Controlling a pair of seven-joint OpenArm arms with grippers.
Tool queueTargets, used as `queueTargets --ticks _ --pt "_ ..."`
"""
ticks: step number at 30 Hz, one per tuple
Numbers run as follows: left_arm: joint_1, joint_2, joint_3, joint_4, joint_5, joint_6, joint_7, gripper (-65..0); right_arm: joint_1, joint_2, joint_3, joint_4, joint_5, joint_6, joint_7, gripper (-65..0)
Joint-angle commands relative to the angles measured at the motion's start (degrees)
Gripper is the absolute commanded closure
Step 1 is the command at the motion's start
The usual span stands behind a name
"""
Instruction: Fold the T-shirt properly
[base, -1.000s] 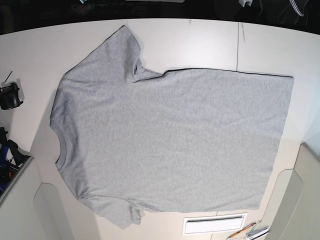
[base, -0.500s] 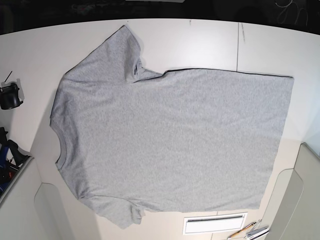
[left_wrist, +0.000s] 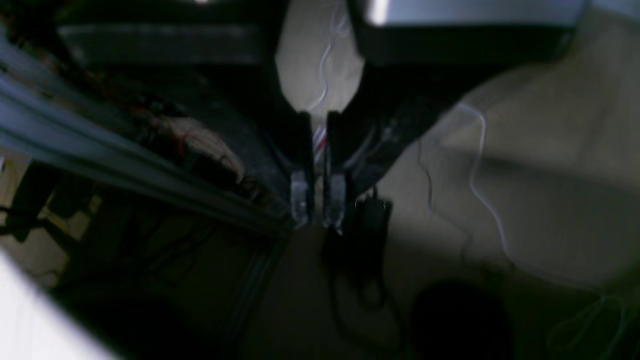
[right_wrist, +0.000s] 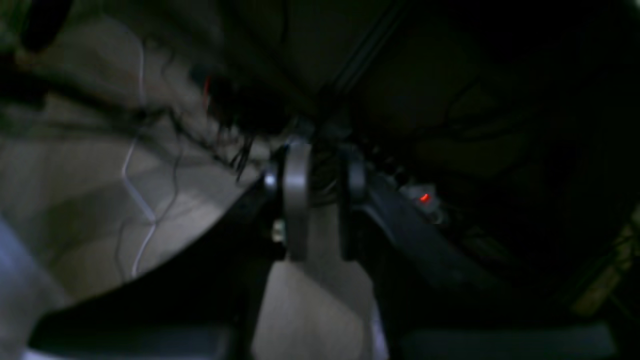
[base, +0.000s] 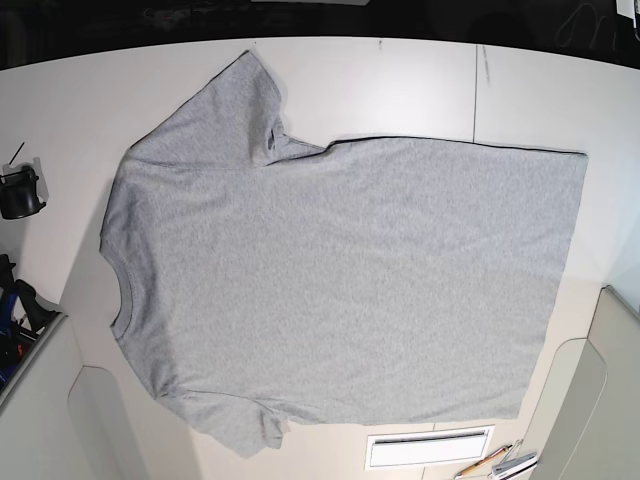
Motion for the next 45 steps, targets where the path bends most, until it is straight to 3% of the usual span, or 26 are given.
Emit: queueTargets --ticks 1,8,14,19,22,26,28,32,36,45 --pt "1.9 -0.5 -1.3 1.8 -1.4 -0.4 -0.1 -4.3 -0.9 0.5 1.0 2.1 1.4 0.2 -0.2 -9.3" --pt "2.2 -0.5 -4.6 8.8 -4.8 -0.4 2.0 -4.3 -0.8 0.0 4.7 10.7 4.9 0.2 -3.8 -9.3" --pt "1.2 -0.5 -4.5 10.9 -4.7 -0.4 1.8 -5.6 2.4 -3.4 5.2 12.0 5.0 0.1 -4.0 -9.4" --pt "-1.1 -0.5 -4.5 10.9 -4.7 -2.9 1.7 -21.4 8.5 -7.5 5.3 12.0 9.6 -1.6 -9.6 -22.9" --pt "-2.1 -0.6 -4.5 10.9 -4.7 -3.8 1.8 -23.0 11.8 -9.9 5.4 12.0 13.0 -3.4 -14.2 -27.2" --pt "-2.1 -0.7 -4.5 10.9 -4.7 -3.8 0.5 -23.1 14.3 -12.9 6.3 12.0 17.0 -4.0 -16.4 -32.2" --pt "-2.3 -0.7 -4.5 10.9 -4.8 -3.8 0.2 -25.9 14.9 -14.3 6.5 11.9 17.1 -5.7 -16.5 -34.0" --pt "-4.4 -0.7 -4.5 10.9 -4.7 -4.5 0.2 -36.7 15.1 -16.1 6.5 11.5 16.6 -12.7 -16.7 -34.3" --pt "-7.1 -0.7 -4.5 10.9 -4.7 -4.4 0.2 -37.5 15.1 -17.4 7.1 11.0 16.0 -15.7 -17.5 -40.0" --pt "-13.5 -2.4 -4.5 10.8 -3.2 0.0 0.0 -37.6 15.1 -20.4 7.4 10.2 18.1 -14.1 -17.9 -42.0"
